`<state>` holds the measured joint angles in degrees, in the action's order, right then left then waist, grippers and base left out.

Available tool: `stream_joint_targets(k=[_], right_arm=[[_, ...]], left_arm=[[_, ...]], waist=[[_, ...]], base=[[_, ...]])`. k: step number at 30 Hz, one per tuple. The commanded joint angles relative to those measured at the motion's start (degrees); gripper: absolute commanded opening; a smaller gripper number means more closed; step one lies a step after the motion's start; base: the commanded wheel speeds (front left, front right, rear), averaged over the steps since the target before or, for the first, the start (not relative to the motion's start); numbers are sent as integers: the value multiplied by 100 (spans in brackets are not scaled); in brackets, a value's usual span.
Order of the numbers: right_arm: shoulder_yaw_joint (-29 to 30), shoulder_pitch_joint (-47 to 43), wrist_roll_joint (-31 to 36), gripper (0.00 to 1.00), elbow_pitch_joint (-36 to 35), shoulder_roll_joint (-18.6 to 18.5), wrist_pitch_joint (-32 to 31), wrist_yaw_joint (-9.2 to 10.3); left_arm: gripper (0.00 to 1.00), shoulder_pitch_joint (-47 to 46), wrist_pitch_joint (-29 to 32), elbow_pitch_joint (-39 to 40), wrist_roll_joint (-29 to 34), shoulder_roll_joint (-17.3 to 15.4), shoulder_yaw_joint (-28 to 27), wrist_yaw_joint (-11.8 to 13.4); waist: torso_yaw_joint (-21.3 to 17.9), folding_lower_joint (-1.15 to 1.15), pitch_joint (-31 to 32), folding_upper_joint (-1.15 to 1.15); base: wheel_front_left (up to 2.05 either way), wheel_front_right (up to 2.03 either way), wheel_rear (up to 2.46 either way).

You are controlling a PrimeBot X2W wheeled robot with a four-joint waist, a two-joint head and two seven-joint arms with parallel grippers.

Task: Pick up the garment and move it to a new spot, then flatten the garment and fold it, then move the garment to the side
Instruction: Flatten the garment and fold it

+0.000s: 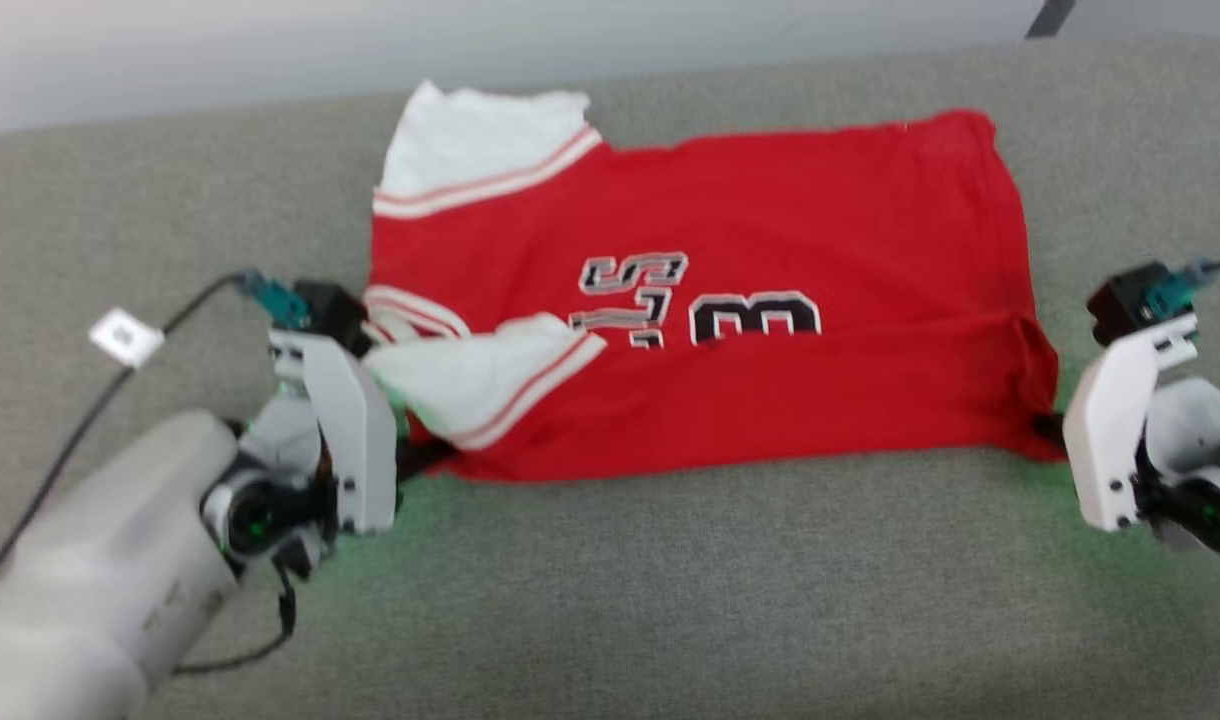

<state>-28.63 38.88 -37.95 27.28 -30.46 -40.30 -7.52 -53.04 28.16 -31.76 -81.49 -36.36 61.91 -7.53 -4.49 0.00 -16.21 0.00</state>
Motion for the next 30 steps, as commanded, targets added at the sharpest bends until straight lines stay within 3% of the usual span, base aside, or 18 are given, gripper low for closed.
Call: stream_joint_targets(k=[1, 11, 18, 20, 21, 22, 23, 24, 30], right_arm=[[-47, -161, -77, 0, 16, -111, 28, 7], [-154, -1027, -686, 0, -709, -823, -128, 7], [152, -1699, -782, 0, -1242, -1067, -107, 7], [287, -1802, -731, 2, -1338, -1019, -42, 7], [368, -1853, -687, 23, -1379, -987, 13, 7], [473, -1903, -624, 52, -1395, -956, 114, 7], [630, -1978, -561, 99, -1390, -916, 225, 7], [731, -2065, -489, 100, -1429, -868, 319, 7], [1573, -2645, 59, 100, -1955, -609, 1052, 7]], left_arm=[[0, 221, -35, 84, -25, -81, 58, 15], [0, 1033, -504, 1226, -19, -689, 161, 54], [0, 1439, -626, 2021, -4, -987, 230, 392], [5, 1518, -668, 2128, -27, -1056, 223, 474], [23, 1557, -702, 2167, -43, -1079, 213, 511], [45, 1597, -751, 2206, -36, -1098, 203, 554], [96, 1631, -823, 2251, -22, -1114, 180, 601], [100, 1679, -897, 2288, -39, -1117, 154, 639], [100, 2078, -1621, 2701, -126, -1416, -111, 867]], waist=[[86, 0, 249, 0], [278, 0, 635, 0], [344, 0, 672, 0], [321, 0, 693, 0], [312, 0, 709, 0], [309, 0, 734, 0], [312, 0, 755, 0], [322, 0, 779, 0], [297, 0, 809, 0]], base=[[0, 0, 0], [0, 0, 0], [0, 0, 0], [0, 0, 0], [0, 0, 0], [0, 0, 0], [0, 0, 0], [0, 0, 0], [0, 0, 0]])
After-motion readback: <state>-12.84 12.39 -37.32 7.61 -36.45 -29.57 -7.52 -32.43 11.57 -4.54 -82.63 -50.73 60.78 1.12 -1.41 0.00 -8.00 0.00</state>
